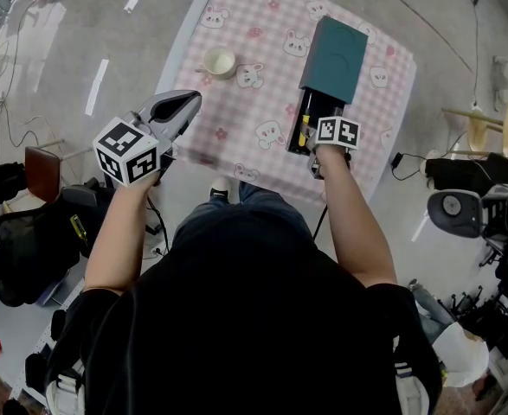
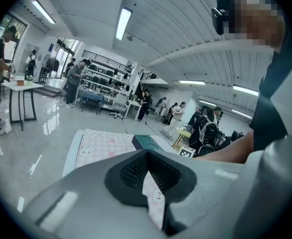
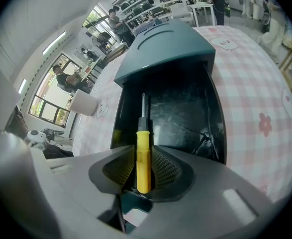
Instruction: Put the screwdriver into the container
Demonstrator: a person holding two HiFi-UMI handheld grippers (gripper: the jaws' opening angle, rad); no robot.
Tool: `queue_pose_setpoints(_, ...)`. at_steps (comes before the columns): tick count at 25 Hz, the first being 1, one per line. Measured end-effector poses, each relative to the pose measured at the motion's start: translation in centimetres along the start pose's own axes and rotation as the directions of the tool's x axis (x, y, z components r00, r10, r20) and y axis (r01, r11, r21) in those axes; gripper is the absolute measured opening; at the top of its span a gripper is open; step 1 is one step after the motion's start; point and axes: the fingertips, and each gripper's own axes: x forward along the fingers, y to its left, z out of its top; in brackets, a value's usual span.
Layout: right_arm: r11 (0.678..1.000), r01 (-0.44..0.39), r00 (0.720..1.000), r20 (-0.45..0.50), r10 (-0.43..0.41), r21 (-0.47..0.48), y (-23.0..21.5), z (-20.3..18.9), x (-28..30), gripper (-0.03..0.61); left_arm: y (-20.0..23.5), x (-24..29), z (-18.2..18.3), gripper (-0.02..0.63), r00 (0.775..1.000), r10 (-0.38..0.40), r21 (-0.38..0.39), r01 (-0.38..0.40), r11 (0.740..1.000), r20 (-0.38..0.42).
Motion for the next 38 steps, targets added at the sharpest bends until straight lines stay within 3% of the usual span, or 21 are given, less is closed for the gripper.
queue_pose_setpoints(20, 1.000, -0.002, 0.998, 0.064, 0.003, -0.010, 0.8, 0.9, -2.7, 0.139, -0.5, -2.1, 1.6, 0.002, 0.999, 0.005, 0.029, -0.007, 1.000, 0.040)
queue_pose_setpoints(38, 1.000, -0.012, 0.986, 0.169, 0.011, 0.003, 1.3, 0.2, -7.4, 0.138, -3.1, -3.5, 3.3, 0.002, 0.997, -0.044, 0.106, 0.038, 0.994, 0.058)
